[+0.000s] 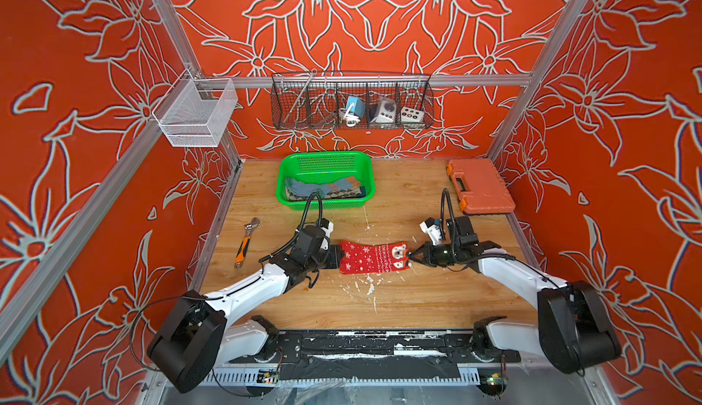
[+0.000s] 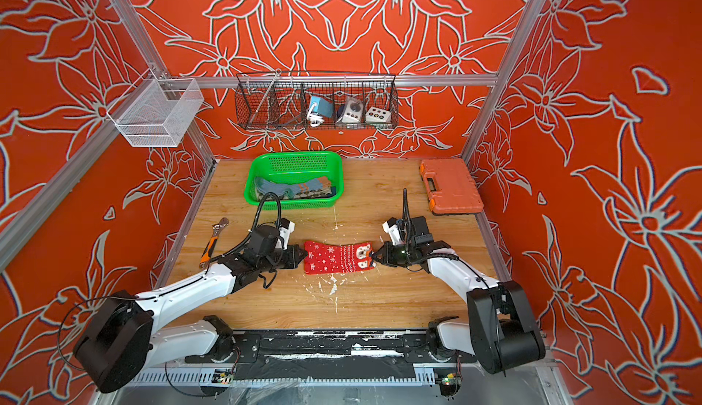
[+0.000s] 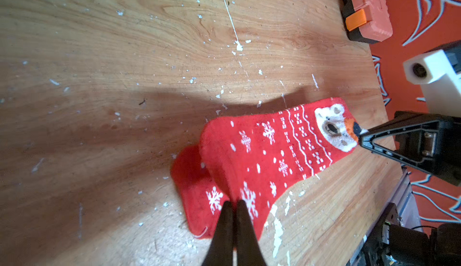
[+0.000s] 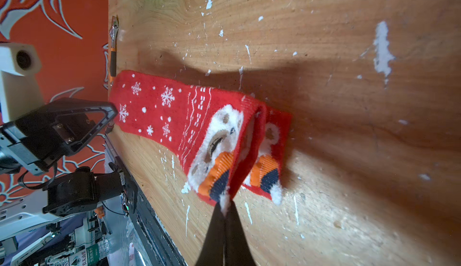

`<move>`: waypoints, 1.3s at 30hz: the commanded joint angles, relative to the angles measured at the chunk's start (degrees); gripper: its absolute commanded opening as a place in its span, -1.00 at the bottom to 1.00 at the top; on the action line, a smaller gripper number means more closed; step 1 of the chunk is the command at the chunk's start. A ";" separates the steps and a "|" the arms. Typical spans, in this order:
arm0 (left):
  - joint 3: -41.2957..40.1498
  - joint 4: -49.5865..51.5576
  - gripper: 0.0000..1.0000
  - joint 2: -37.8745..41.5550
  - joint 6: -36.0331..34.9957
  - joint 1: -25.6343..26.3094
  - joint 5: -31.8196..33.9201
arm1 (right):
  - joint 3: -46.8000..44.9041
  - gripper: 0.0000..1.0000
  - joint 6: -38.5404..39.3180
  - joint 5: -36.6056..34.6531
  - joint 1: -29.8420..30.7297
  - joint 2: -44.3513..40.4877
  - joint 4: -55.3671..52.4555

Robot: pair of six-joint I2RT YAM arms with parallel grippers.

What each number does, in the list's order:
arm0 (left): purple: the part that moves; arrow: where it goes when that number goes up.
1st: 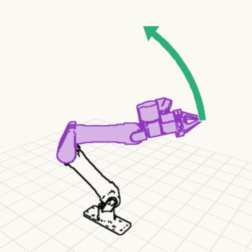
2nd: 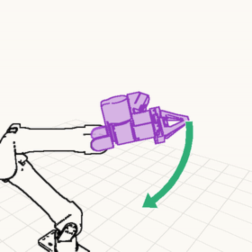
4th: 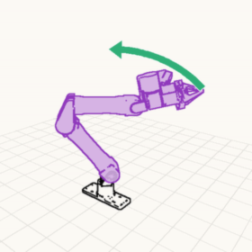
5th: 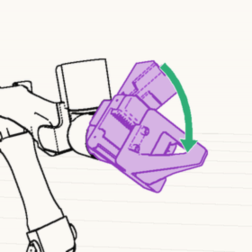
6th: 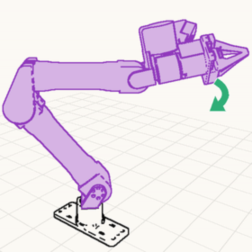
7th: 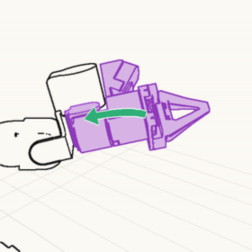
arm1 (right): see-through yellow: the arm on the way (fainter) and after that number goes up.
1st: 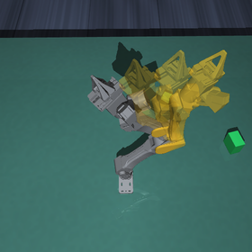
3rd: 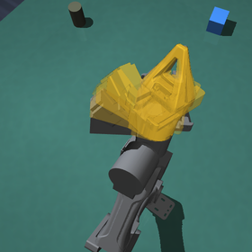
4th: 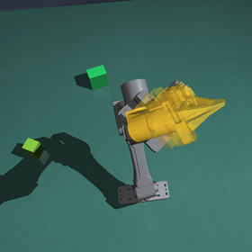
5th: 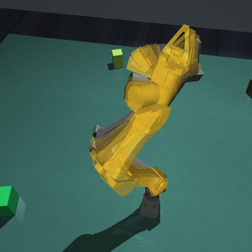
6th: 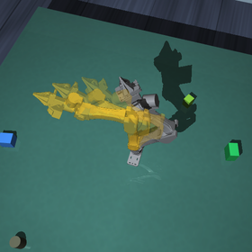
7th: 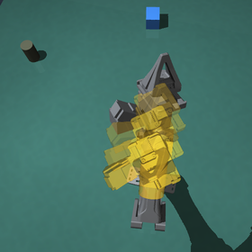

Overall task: Place the socks together as a pair
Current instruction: Place the sock in the sock.

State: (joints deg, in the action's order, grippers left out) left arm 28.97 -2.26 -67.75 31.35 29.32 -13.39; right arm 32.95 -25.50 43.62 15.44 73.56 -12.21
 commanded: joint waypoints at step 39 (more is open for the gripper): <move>5.99 -0.98 -1.00 -2.57 -1.84 0.30 4.64 | 8.22 -1.00 2.55 -3.58 0.38 0.18 -5.21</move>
State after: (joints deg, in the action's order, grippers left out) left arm 34.44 -4.36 -69.41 30.68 29.36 -9.69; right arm 40.45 -24.38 40.49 15.44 72.77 -15.66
